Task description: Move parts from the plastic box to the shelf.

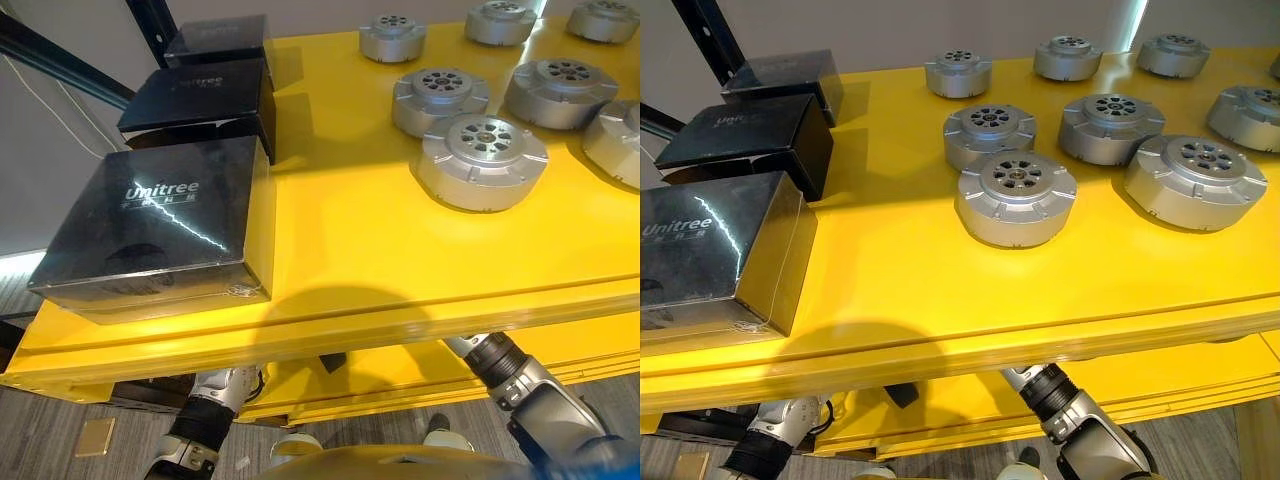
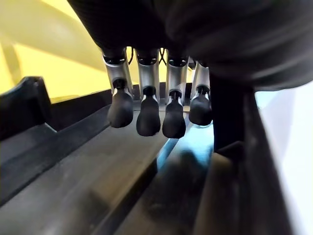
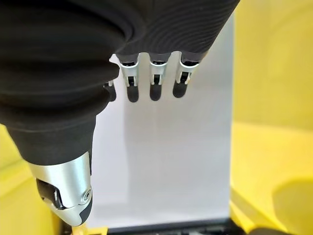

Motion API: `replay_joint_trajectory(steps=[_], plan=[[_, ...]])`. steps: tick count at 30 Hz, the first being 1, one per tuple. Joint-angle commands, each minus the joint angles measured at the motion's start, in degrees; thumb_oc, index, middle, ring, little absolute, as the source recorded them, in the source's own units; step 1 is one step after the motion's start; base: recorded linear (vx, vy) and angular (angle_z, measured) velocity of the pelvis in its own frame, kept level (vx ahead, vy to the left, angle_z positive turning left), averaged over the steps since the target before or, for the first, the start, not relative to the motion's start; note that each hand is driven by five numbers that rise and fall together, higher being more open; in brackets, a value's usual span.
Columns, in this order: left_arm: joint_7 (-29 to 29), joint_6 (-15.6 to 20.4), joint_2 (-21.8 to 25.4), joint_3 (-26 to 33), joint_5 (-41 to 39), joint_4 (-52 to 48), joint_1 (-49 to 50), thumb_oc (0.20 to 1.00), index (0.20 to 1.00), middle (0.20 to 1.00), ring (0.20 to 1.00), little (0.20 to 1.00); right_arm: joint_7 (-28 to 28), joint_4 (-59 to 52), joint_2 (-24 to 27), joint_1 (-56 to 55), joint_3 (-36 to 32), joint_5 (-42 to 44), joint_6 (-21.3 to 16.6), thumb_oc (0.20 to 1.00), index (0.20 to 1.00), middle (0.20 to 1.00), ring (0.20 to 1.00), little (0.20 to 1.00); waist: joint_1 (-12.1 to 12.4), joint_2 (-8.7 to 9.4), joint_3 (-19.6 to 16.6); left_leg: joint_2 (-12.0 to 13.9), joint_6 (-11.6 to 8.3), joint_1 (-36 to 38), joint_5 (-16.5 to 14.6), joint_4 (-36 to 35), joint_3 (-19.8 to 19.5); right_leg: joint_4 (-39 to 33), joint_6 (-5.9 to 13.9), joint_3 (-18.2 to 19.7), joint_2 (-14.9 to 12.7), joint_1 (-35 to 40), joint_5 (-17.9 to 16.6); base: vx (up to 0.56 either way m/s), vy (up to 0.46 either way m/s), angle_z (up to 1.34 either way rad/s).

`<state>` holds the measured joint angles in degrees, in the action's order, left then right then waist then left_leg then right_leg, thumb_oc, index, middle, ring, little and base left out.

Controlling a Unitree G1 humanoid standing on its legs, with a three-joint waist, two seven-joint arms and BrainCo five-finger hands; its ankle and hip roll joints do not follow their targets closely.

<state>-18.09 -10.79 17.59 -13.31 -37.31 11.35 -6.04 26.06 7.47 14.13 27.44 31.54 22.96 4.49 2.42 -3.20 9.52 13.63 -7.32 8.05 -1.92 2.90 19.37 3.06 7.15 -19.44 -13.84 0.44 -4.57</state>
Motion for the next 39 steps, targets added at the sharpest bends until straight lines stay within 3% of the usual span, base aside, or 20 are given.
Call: replay_joint_trajectory(steps=[1,5,10,17,18,19,21,22,32,39], plan=[[-2.0,3.3,1.8,0.4,5.2,-1.2,-5.9,0.2,0.2,0.2,0.2,0.2,-0.5,-5.2,-2.5,7.0,-2.0,-4.8,-4.6,1.0,1.0,1.0,1.0,1.0,-0.3,1.87,0.8,0.5,2.84,-2.9,0.1,4.7,3.1,4.7,0.15,-1.5,-3.4,4.2,6.2,0.0,0.0,0.0],[-2.7,3.0,2.2,0.7,9.5,0.7,-6.9,0.2,0.2,0.2,0.2,0.2,-1.8,-6.7,-2.1,7.1,-1.8,-4.1,-4.9,1.0,1.0,1.0,1.0,1.0,-0.5,1.88,0.7,0.5,2.88,-2.7,0.0,4.7,3.1,4.6,0.2,-1.2,-3.4,4.2,6.3,0.0,-0.01,0.0],[-3.6,1.8,5.3,2.6,22.7,2.9,-8.0,0.2,0.2,0.2,0.2,0.2,-3.4,-9.7,-1.7,6.7,-0.6,-2.3,-4.6,1.0,1.0,1.0,1.0,1.0,-0.7,1.5,0.5,0.9,2.65,-2.4,0.2,4.5,3.1,4.8,0.32,-1.0,-3.5,4.2,6.6,0.0,-0.024,-0.03],[-1.9,0.6,8.6,1.6,30.0,7.6,-10.2,0.2,0.2,0.2,0.2,0.2,-4.1,-12.3,-2.1,6.5,1.2,-3.3,-3.8,1.0,1.0,1.0,1.0,1.0,-1.3,1.12,-0.2,1.0,2.79,-1.8,0.2,4.1,3.2,5.3,0.4,-0.4,-3.5,4.2,7.1,0.01,-0.009,-0.02],[-1.4,0.4,8.6,1.3,30.3,8.1,-10.5,0.26,0.26,0.26,0.26,0.26,-4.1,-12.6,-2.2,6.5,1.3,-3.2,-3.4,1.0,1.0,1.0,1.0,1.0,-1.4,1.1,-0.2,1.0,2.81,-1.8,0.2,4.1,3.2,5.4,0.41,-0.3,-3.5,4.1,7.1,0.0,0.0,0.0],[-0.4,0.1,8.7,0.8,30.3,8.8,-10.9,0.416,0.416,0.416,0.416,0.416,-3.9,-13.0,-2.2,6.6,1.4,-2.5,-2.8,1.0,1.0,1.0,1.0,1.0,-1.6,1.11,-0.2,1.0,2.81,-1.8,0.1,4.1,3.3,5.5,0.41,-0.1,-3.5,4.0,7.1,0.0,0.0,0.0],[1.8,-1.5,8.6,-0.6,32.2,9.6,-11.8,0.633,0.633,0.633,0.633,0.633,-4.4,-12.9,-2.5,6.9,1.3,-2.8,-2.4,1.0,1.0,1.0,1.0,1.0,-1.9,1.03,-0.3,1.1,2.88,-1.9,0.2,4.0,3.4,5.3,0.38,0.2,-3.3,3.6,6.9,0.0,-0.017,-0.04],[3.1,-2.3,8.6,-2.2,32.4,10.0,-12.5,1.0,1.0,1.0,1.0,1.0,-4.4,-13.1,-2.5,7.2,1.3,-2.9,-1.8,1.0,1.0,1.0,1.0,1.0,-2.1,1.0,-0.3,1.1,2.91,-2.0,0.1,4.1,3.5,5.3,0.4,0.5,-3.3,3.5,6.9,0.01,-0.017,-0.06],[3.9,-2.2,5.8,-7.3,27.7,11.4,-13.8,1.0,1.0,1.0,1.0,1.0,-4.6,-13.4,-2.0,7.1,0.5,-3.0,-0.5,1.0,1.0,1.0,1.0,1.0,-3.4,1.0,0.1,1.2,3.03,-2.0,-0.3,4.4,3.7,5.7,0.47,2.2,-3.0,2.9,7.1,0.01,-0.002,-0.06],[1.0,1.7,2.7,-7.8,23.6,9.6,-13.8,1.0,1.0,1.0,1.0,1.0,-4.5,-13.1,-1.8,6.5,-0.6,-5.7,-2.4,1.0,1.0,1.0,1.0,1.0,-3.7,1.57,0.2,1.3,2.93,-1.8,-0.5,4.5,3.6,5.8,0.25,2.4,-2.7,3.2,7.3,0.0,0.0,0.0]])
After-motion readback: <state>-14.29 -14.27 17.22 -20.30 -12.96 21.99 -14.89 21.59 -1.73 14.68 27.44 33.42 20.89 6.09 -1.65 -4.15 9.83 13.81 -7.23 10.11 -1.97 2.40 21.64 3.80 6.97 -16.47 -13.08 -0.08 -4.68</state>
